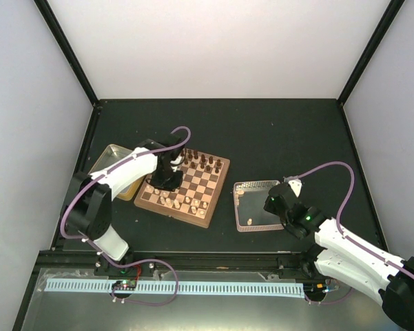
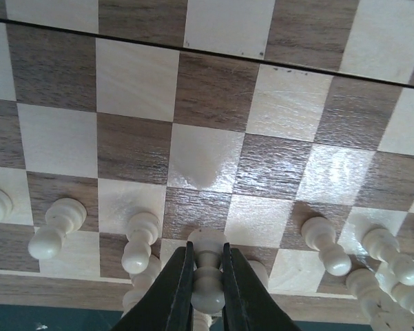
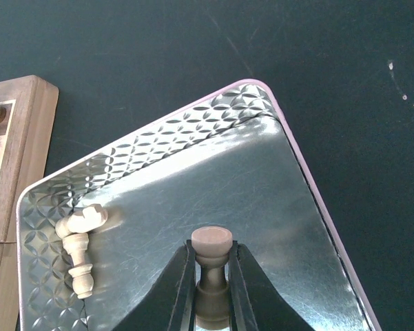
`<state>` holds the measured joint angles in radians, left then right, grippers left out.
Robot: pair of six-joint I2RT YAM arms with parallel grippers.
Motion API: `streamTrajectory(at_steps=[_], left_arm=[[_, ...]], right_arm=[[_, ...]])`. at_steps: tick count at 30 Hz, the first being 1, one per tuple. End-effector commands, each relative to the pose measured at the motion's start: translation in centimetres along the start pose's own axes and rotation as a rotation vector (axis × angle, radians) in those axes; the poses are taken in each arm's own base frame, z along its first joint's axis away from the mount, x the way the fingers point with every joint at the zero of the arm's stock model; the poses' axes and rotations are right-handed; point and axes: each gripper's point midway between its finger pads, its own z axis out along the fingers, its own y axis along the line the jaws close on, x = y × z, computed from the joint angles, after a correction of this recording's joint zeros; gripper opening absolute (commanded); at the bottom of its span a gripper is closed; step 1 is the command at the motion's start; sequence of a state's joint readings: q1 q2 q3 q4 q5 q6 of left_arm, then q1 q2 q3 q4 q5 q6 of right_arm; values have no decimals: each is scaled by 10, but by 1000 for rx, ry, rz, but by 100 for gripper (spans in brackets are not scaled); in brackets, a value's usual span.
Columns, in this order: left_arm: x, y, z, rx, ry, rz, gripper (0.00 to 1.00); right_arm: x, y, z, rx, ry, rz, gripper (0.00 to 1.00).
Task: Set up the chess pieces on the board
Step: Place the chess piece on the chessboard.
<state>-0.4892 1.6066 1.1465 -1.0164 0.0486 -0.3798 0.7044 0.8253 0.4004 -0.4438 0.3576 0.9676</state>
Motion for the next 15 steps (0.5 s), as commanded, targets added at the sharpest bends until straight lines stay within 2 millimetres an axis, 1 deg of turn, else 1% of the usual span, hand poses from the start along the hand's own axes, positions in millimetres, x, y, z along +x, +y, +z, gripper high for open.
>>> streamTrajectory(at_steps=[1,7,15], left_arm=[[-6,-4,5,-12,15,32,5],[-4,-1,18,-40,49,43,7],[-2,0,24,-50,79,42,14]], right_arm=[[-4,-3,1,12,-29,10,10],[-4,-4,1,13,-30,10,11],[-3,-5,1,16,-27,13,11]])
